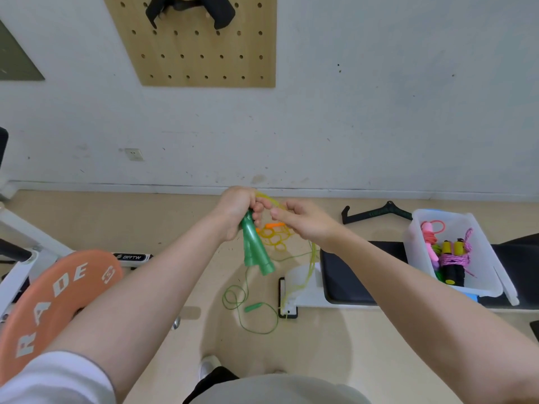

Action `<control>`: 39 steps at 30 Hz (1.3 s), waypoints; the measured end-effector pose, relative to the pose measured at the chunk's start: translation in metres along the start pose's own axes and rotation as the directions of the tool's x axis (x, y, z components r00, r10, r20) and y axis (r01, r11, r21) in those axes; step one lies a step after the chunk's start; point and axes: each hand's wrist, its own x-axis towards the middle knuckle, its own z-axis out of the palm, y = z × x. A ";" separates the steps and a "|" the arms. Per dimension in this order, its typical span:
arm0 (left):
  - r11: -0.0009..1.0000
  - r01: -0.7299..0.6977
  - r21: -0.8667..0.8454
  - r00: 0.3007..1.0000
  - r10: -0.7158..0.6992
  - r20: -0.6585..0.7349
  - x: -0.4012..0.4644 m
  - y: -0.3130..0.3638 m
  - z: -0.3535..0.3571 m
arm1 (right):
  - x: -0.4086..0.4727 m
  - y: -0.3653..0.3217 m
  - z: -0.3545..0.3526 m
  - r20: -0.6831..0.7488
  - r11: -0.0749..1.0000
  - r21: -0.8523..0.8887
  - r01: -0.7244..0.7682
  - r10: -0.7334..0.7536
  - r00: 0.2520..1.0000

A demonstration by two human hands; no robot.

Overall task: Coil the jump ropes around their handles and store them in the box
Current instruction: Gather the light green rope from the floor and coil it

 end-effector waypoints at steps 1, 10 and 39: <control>0.999 -0.034 -0.003 0.997 0.034 -0.069 0.001 -0.001 0.003 | 0.001 -0.002 0.003 0.032 1.000 -0.021 0.002 -0.001 0.999; 0.963 -0.216 -0.158 0.947 0.167 -0.274 0.005 0.005 0.015 | -0.001 -0.020 0.022 0.229 0.998 -0.036 -0.053 0.060 0.972; 0.632 -0.445 0.635 0.848 0.069 0.525 -0.006 -0.008 -0.011 | -0.014 -0.015 -0.017 0.044 0.372 -0.926 0.055 -0.039 0.998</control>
